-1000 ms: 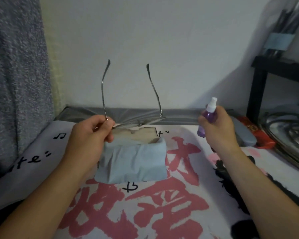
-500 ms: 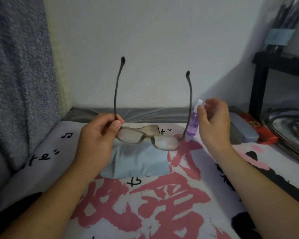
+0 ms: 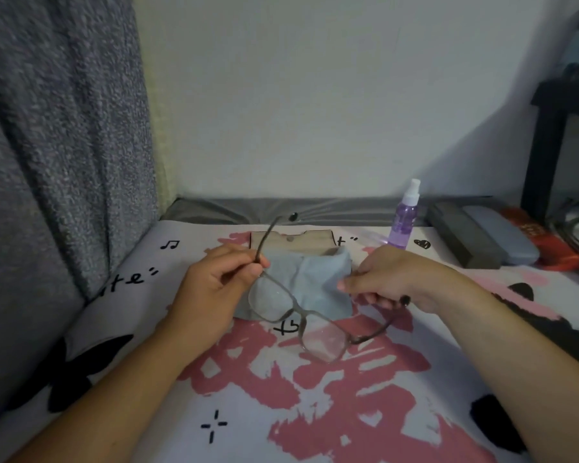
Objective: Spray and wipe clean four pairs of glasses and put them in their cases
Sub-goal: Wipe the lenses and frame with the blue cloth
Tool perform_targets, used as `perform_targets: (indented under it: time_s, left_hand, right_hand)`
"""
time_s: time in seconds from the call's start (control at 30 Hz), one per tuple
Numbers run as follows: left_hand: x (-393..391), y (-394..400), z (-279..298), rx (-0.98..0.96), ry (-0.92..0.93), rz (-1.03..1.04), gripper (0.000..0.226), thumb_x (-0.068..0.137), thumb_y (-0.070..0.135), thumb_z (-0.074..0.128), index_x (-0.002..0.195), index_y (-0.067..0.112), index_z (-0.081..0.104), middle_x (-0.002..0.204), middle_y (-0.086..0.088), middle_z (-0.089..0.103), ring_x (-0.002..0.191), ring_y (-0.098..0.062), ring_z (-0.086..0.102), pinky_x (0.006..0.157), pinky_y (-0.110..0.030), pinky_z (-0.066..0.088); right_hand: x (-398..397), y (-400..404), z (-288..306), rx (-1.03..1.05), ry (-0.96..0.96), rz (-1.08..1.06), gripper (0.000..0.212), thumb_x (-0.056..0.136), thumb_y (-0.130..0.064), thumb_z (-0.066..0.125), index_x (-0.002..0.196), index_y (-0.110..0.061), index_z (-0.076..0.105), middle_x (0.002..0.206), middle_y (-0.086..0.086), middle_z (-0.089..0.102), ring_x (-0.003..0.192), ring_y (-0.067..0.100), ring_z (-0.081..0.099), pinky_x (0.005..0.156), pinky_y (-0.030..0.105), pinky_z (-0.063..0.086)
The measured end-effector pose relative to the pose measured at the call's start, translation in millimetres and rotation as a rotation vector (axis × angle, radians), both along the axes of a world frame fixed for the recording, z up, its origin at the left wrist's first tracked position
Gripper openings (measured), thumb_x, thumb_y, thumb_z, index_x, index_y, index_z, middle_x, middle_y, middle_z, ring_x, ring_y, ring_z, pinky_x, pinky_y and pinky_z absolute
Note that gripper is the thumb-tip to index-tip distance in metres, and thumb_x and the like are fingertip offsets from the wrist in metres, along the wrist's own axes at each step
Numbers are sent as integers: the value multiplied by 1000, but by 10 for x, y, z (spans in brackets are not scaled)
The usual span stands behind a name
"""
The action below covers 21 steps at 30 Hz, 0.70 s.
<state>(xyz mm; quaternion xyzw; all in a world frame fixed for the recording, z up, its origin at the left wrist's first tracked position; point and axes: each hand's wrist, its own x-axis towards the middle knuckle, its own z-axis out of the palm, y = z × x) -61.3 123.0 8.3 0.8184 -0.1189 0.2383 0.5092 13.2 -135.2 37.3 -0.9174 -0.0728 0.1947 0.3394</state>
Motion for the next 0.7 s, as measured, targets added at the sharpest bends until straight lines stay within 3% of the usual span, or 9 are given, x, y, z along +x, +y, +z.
perform_targets:
  time_s: [0.13, 0.23, 0.3, 0.47, 0.6, 0.7]
  left_hand:
    - [-19, 31, 1, -36, -7, 9, 20, 94, 3, 63, 94, 19, 74, 96, 6, 70, 97, -4, 66, 89, -12, 46]
    - [-24, 29, 8, -64, -6, 9, 23, 95, 1, 61, 92, 21, 74, 98, 5, 69, 94, 0, 65, 88, -11, 46]
    - [-23, 22, 8, -63, -1, 7, 22, 95, 1, 62, 92, 19, 74, 98, 6, 69, 95, -1, 65, 88, -11, 46]
    - [-30, 22, 14, -62, 1, 7, 23, 95, 0, 62, 93, 19, 74, 98, 6, 69, 96, -2, 65, 89, -12, 47]
    - [-24, 24, 14, -67, -8, 0, 25, 95, 1, 62, 92, 22, 73, 97, 7, 69, 95, -1, 65, 89, -13, 47]
    - [-29, 16, 16, -62, -10, -2, 26, 95, 1, 61, 92, 24, 73, 98, 8, 69, 95, 0, 65, 88, -11, 47]
  right_hand:
    - [-28, 56, -21, 71, -2, -20, 34, 80, -34, 79, 64, -8, 65, 61, 14, 55, 54, 22, 43, 53, 28, 32]
    - [-19, 103, -75, 22, -53, -27, 36, 74, -35, 78, 59, -6, 63, 57, 12, 59, 54, 22, 49, 59, 33, 41]
    - [-6, 104, -90, -10, -62, -40, 34, 67, -35, 74, 67, -2, 68, 57, 12, 62, 53, 23, 52, 60, 36, 45]
    - [-16, 44, -10, 73, 12, -29, 13, 83, -9, 70, 70, -8, 66, 62, 11, 55, 50, 21, 44, 48, 25, 34]
    - [17, -45, 70, 79, -31, -98, 11, 85, -16, 72, 77, -8, 71, 65, 8, 54, 54, 19, 47, 44, 21, 35]
    - [-14, 2, 37, 166, 62, -92, 22, 88, -19, 74, 78, -1, 66, 62, 10, 50, 45, 16, 42, 40, 20, 31]
